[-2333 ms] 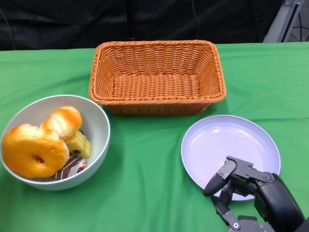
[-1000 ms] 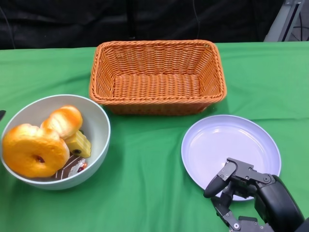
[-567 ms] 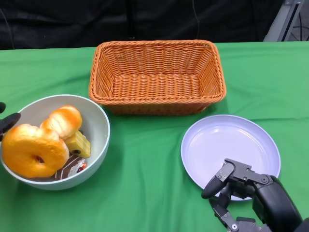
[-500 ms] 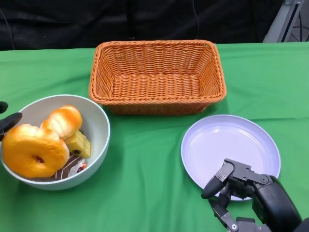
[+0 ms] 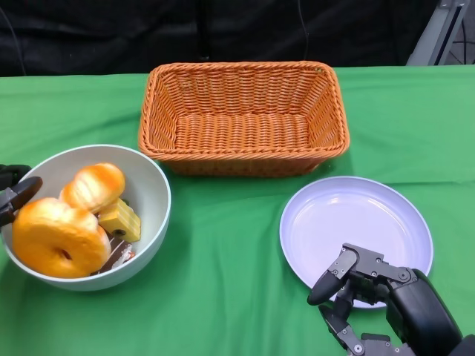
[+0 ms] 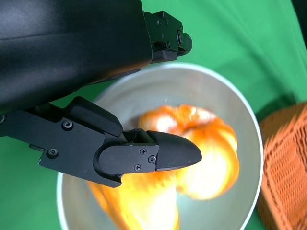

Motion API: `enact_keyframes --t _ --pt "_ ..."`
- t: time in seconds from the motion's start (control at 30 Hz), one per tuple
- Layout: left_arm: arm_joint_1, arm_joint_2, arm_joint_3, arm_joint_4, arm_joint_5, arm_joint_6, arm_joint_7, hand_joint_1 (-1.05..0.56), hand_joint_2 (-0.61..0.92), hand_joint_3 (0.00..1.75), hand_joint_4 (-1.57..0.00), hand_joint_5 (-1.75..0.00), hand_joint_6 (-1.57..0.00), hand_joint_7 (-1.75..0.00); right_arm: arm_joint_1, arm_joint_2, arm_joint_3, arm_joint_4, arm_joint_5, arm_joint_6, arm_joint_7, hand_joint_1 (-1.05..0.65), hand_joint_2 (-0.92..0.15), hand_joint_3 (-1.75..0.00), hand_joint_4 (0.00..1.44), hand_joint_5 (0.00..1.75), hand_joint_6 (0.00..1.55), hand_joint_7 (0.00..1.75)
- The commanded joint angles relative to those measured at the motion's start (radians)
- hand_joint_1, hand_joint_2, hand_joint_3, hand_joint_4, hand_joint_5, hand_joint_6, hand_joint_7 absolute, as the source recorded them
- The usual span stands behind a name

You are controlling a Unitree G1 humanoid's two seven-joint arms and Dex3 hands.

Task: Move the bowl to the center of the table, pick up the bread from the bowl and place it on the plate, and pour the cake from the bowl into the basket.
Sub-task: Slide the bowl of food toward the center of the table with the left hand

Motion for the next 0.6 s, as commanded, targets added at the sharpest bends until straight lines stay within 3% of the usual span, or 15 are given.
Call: enact_keyframes --t 0.03,0.6 --pt "0.023 0.006 -0.009 -0.048 -0.006 0.013 -0.030 -0.76 0.92 0.51 0.00 0.00 0.00 0.00 0.001 -0.003 -0.004 -0.012 0.009 0.004 -0.003 0.07 -0.53 -0.98 0.73 1.68 0.68 1.31" --pt "0.079 0.000 -0.030 -0.215 -0.039 0.161 -0.085 -0.76 0.92 0.51 0.00 0.00 0.00 0.00 -0.007 -0.003 0.005 -0.009 -0.001 0.002 -0.007 0.09 -0.53 -1.00 0.73 1.67 0.67 1.32"
